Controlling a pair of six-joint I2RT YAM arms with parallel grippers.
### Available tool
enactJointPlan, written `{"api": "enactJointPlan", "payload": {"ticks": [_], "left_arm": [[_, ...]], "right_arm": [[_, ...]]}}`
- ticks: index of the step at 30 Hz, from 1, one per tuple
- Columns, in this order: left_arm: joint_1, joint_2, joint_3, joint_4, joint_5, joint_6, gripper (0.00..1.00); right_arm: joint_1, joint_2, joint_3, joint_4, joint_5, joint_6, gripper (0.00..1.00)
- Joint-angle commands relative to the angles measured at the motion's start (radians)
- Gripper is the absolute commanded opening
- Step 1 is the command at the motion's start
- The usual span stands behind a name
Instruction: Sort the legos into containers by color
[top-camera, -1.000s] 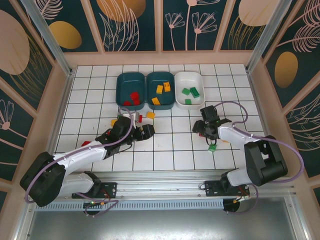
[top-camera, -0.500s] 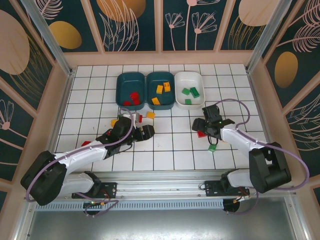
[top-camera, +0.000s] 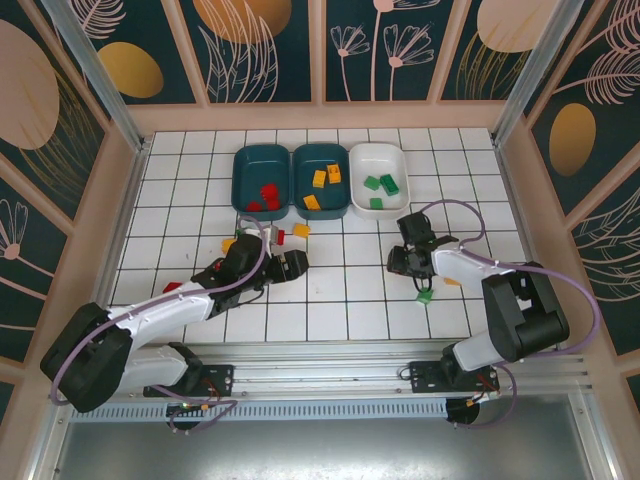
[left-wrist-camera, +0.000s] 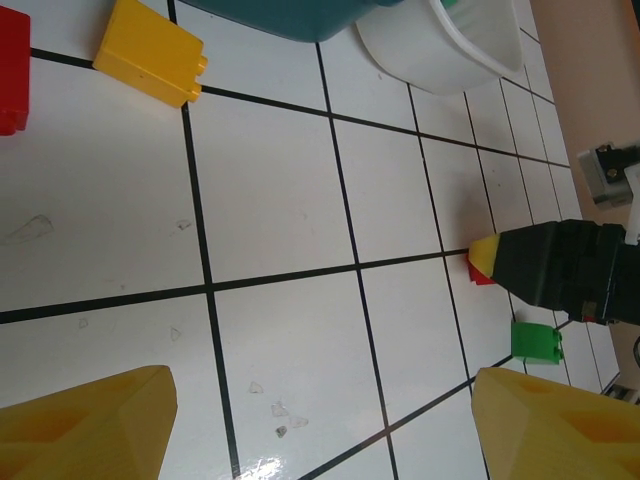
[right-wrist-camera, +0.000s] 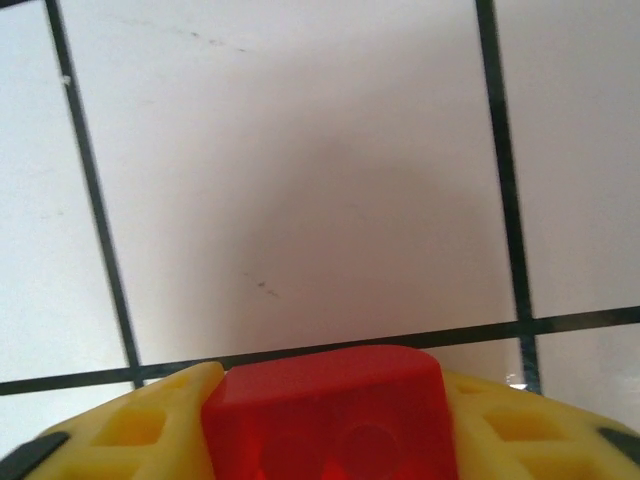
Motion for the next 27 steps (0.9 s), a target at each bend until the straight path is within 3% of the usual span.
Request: {"api": "enactJointPlan", "payload": {"ticks": [1, 6, 10, 13, 16, 20, 25, 27], "left_arm": [[0.0, -0.033, 0.003, -0.05, -0.049, 0.027, 0.78], [0.044, -0.116, 0.008, -0.161, -0.136, 0.008, 0.77], [0.235, -0.242, -0.028, -0.279, -0.119, -0.013, 0.78], [0.397, -0.316, -0.038, -0.367, -0.093, 0.001, 0.81], [0.519, -0.311, -0.03, -0.402, 0.027, 0.037, 0.84], [0.541, -0.255, -0.001, -0.436, 0.17, 0.098, 0.85], [0.541, -0.31, -0.011, -0.459, 0.214, 0.131, 0.87], [0.541, -0.324, 0.001, -0.482, 0.223, 0.157, 0.86]], "right_arm": [[0.021, 0.009, 0.051, 0.001, -0.005, -0.005, 0.42], [0.088, 0.02, 0.128, -0.002, 0.017, 0.016, 0.4], [0.19, 0.068, 0.273, 0.022, 0.008, 0.053, 0.39], [0.302, 0.203, 0.468, 0.048, 0.011, 0.052, 0.39], [0.366, 0.383, 0.702, 0.058, -0.018, -0.007, 0.39], [0.377, 0.607, 0.99, 0.061, -0.09, -0.053, 0.39], [0.388, 0.866, 1.368, -0.03, -0.123, -0.081, 0.41], [0.391, 0.948, 1.503, -0.071, -0.136, -0.082, 0.47]]}}
